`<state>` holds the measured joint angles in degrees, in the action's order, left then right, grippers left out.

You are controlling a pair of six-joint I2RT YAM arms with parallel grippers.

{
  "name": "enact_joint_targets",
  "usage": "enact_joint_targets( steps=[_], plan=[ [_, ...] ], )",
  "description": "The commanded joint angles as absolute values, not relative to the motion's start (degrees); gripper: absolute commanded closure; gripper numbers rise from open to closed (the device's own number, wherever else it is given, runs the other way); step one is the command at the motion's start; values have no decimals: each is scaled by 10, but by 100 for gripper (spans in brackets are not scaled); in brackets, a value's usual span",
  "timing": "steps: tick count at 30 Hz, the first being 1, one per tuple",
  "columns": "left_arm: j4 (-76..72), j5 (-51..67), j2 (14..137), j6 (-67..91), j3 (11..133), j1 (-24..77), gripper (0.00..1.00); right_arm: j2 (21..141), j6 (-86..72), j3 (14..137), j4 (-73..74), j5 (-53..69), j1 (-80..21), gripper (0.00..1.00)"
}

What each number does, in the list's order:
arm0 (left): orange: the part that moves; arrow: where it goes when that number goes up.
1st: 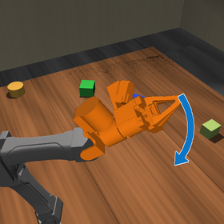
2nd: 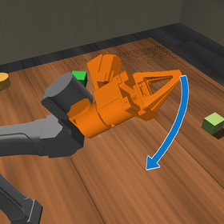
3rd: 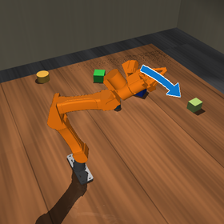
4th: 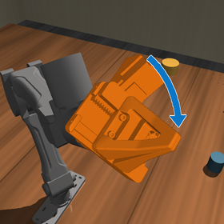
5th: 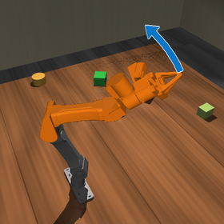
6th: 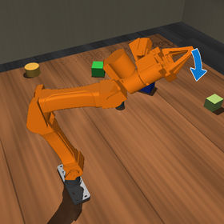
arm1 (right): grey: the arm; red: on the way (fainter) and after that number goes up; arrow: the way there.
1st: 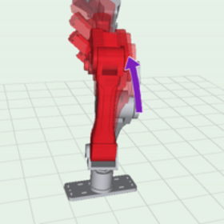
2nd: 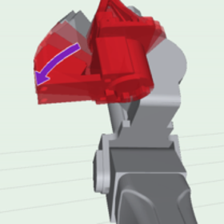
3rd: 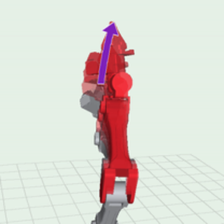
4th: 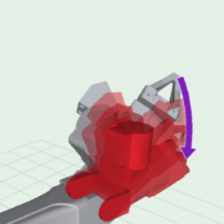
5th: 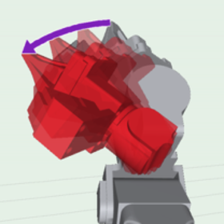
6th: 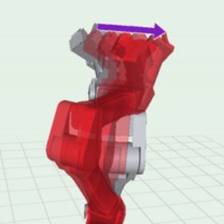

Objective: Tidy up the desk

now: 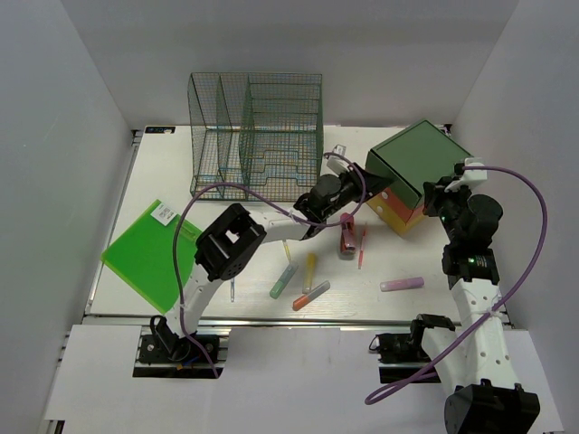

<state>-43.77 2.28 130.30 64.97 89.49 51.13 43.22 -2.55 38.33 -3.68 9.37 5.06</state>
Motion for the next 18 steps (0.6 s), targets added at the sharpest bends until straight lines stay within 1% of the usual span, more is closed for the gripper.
enact_joint_targets(
  steps=[1,7,14,16,17,18],
  plan=[
    [-435,13,1246,642,853,512,85,432,-18,377,-70,87,47,100],
    [-437,12,1202,634,797,512,85,438,-14,375,-71,85,47,100],
    [-430,9,1158,615,755,507,85,445,-10,373,-72,84,47,100],
    [-424,-9,1153,614,752,507,85,446,-10,372,-72,84,48,99],
    [-423,-9,1152,615,752,507,84,445,-9,372,-73,85,47,98],
    [-420,-8,1151,614,753,507,76,445,-8,370,-73,89,48,96]
  ],
)
